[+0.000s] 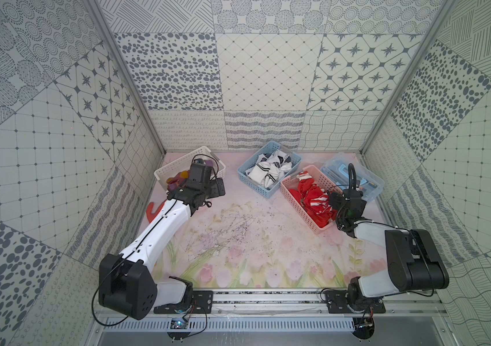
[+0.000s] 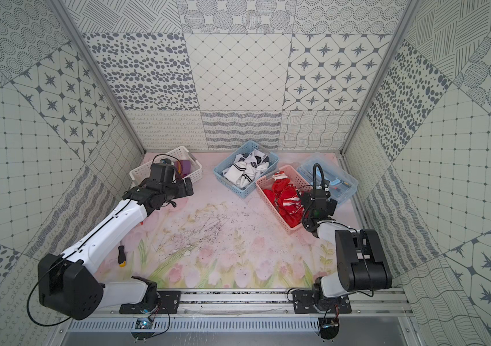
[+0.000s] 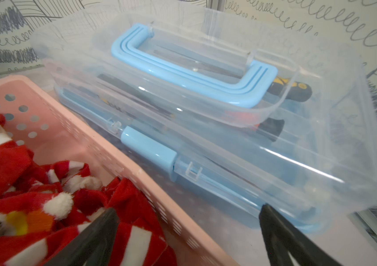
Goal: Sort the socks into the basket by color
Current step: Reset both arms
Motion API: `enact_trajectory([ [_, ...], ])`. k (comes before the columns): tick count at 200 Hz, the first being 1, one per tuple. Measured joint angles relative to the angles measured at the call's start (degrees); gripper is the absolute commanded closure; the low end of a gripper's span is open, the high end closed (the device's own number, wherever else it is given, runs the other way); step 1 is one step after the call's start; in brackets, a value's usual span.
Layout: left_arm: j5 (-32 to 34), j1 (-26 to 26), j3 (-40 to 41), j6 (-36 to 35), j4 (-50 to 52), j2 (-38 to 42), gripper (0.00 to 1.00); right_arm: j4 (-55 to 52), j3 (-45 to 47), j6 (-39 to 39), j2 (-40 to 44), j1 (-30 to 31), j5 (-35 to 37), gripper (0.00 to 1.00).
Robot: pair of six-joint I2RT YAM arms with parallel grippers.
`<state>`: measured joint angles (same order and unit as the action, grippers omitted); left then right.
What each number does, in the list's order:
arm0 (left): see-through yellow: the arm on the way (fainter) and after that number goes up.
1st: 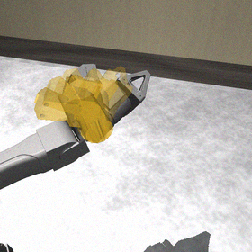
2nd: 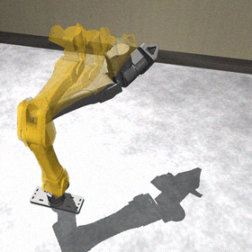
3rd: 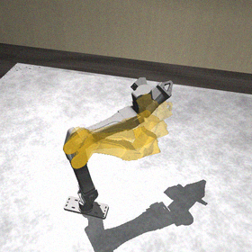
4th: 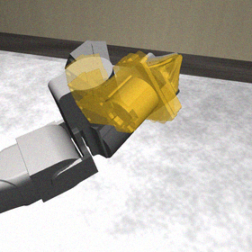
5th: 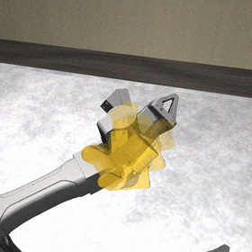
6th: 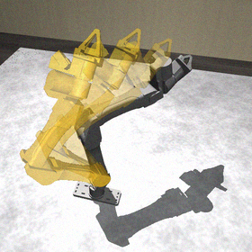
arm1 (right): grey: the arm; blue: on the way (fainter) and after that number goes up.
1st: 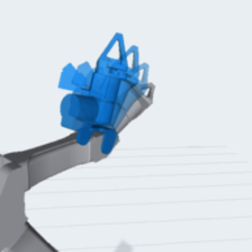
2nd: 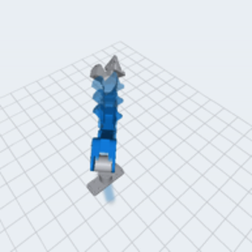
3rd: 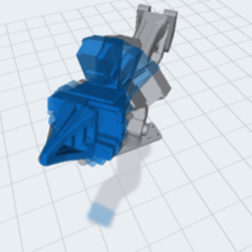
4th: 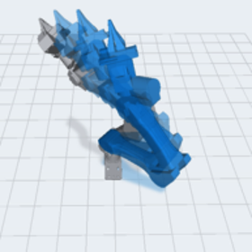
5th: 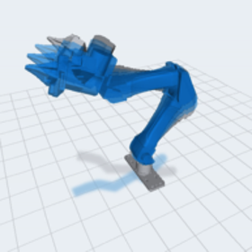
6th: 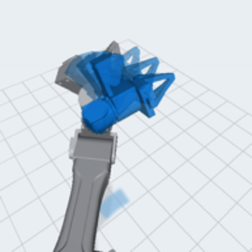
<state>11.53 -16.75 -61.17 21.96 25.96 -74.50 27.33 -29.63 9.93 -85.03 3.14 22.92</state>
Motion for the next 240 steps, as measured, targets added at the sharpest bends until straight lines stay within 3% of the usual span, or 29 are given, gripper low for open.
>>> enact_trajectory([
  [131,4.5,2.6,14.4,0.0,-11.7,6.4,0.02,11.5,4.9,-3.2,0.0,0.0,-5.2,0.02],
  [175,6.2,2.8,19.0,-1.1,-15.6,7.5,0.02,25.2,9.7,-5.3,-2.5,0.0,-8.3,0.02],
  [240,7.3,3.2,23.1,-5.0,-21.4,6.4,0.02,27.0,10.1,-5.9,-3.0,0.0,-10.1,0.02],
])
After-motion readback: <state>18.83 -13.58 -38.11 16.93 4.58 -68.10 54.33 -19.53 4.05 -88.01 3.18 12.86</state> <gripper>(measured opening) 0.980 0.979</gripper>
